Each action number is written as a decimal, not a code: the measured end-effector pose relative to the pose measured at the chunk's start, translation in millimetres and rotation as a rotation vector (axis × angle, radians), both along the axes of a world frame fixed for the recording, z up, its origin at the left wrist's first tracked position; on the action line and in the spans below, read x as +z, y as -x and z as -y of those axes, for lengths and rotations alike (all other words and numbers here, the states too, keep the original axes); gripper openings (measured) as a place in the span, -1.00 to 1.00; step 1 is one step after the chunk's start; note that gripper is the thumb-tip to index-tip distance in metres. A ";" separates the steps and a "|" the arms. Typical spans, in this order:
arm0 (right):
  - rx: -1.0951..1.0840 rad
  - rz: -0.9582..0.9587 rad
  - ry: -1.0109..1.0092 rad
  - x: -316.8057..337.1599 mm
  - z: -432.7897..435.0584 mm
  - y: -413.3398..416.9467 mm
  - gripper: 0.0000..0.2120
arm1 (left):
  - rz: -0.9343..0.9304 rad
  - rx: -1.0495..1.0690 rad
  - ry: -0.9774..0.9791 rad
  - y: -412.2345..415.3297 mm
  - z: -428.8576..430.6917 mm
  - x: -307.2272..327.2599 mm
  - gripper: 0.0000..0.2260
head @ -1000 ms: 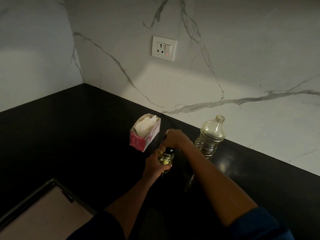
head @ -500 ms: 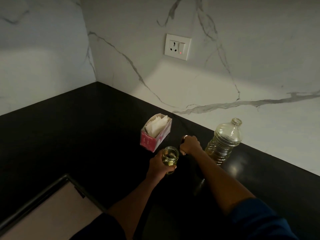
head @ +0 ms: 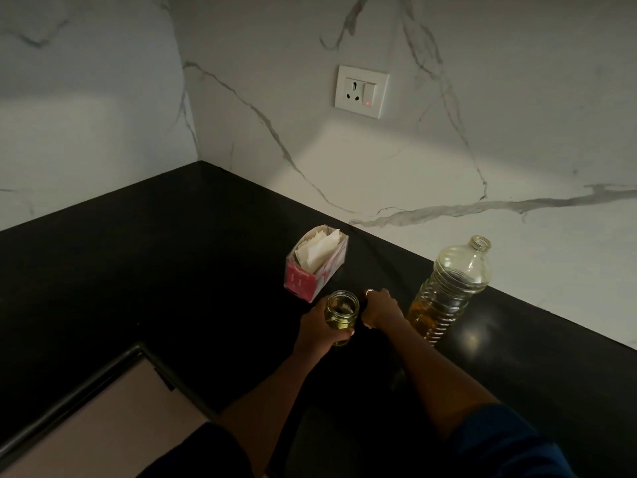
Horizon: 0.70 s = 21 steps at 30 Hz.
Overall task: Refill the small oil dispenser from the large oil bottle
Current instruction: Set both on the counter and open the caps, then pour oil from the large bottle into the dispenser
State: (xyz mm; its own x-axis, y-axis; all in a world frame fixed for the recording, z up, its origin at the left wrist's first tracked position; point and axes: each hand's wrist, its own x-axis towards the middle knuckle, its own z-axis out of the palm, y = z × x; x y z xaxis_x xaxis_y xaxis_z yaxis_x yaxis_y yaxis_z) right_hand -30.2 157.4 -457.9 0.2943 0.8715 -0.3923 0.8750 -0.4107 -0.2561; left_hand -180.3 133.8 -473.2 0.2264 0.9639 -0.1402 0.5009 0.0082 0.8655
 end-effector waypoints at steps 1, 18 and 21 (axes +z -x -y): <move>-0.009 -0.002 -0.017 -0.5 2.1 -0.8 -0.34 | -0.003 0.000 -0.004 -0.1 0.3 0.5 -0.33; -0.172 0.277 -1.362 27.6 93.2 -13.0 -0.66 | 0.087 0.042 0.042 -1.1 12.2 -0.8 -0.33; -0.347 0.163 -1.357 29.5 92.4 -17.1 -0.34 | 0.096 0.026 0.031 0.0 14.8 -1.4 -0.33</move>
State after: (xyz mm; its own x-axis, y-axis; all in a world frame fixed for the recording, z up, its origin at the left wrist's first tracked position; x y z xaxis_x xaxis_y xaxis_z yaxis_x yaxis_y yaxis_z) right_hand -13.1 65.0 -428.4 0.5288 0.4135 0.7412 0.8397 -0.1273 -0.5280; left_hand -180.3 119.0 -474.5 0.2155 0.9650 -0.1493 0.4152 0.0478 0.9085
